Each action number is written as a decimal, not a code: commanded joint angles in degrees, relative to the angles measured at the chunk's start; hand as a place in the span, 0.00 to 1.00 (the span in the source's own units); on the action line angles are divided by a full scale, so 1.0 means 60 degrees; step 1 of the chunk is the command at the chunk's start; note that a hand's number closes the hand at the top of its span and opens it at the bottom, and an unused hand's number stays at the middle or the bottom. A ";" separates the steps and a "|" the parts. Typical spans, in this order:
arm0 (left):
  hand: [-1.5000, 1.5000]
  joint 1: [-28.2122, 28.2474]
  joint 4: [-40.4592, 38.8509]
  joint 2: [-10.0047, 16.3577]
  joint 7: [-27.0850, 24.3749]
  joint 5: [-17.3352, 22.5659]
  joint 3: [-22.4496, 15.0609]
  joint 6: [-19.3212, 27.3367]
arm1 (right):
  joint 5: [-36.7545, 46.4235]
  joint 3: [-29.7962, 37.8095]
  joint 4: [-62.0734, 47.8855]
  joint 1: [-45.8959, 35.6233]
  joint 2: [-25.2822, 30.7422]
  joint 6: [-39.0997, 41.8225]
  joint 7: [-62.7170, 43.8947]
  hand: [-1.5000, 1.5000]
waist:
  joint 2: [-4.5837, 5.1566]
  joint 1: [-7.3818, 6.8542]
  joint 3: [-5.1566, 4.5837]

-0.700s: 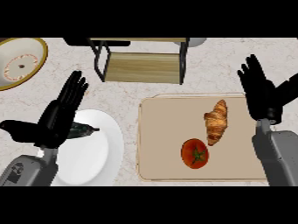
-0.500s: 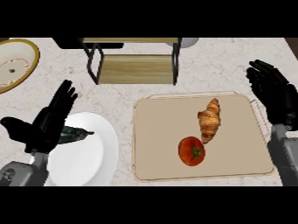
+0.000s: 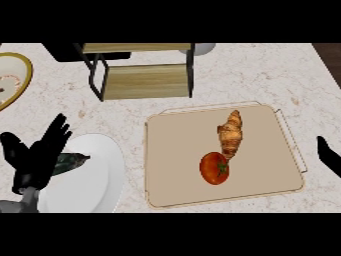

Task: Pick the croissant from the tray and place it in the tiered shelf

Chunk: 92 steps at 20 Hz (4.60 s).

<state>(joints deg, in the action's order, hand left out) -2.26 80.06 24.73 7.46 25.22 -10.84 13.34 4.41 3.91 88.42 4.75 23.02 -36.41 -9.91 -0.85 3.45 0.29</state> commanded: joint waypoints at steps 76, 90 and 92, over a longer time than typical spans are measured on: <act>0.50 -0.0010 -0.1011 -0.1030 0.0484 -0.1078 0.0472 -0.0968 | 0.9503 -0.1733 -0.2007 -0.4115 -0.3835 0.4105 -0.9816 0.00 | 0.0164 -0.0619 -0.0050; 0.50 -0.0393 -0.0427 -0.0971 0.1632 -0.1165 0.0869 -0.0997 | 0.8137 -0.2058 -0.3501 -0.4777 -0.3828 0.4447 -0.7797 1.00 | 0.0148 -0.0646 -0.0045; 0.50 0.0609 -0.0361 -0.1145 0.0649 -0.1260 0.0818 -0.1161 | 0.8457 -0.2139 -0.3358 -0.4950 -0.3826 0.4563 -0.7833 1.00 | 0.0141 -0.0681 -0.0048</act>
<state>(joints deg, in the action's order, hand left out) -4.78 78.69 18.97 12.44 18.28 -5.30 6.76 54.52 -8.58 69.61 -23.60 1.17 -7.36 -57.64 -1.02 -0.08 0.06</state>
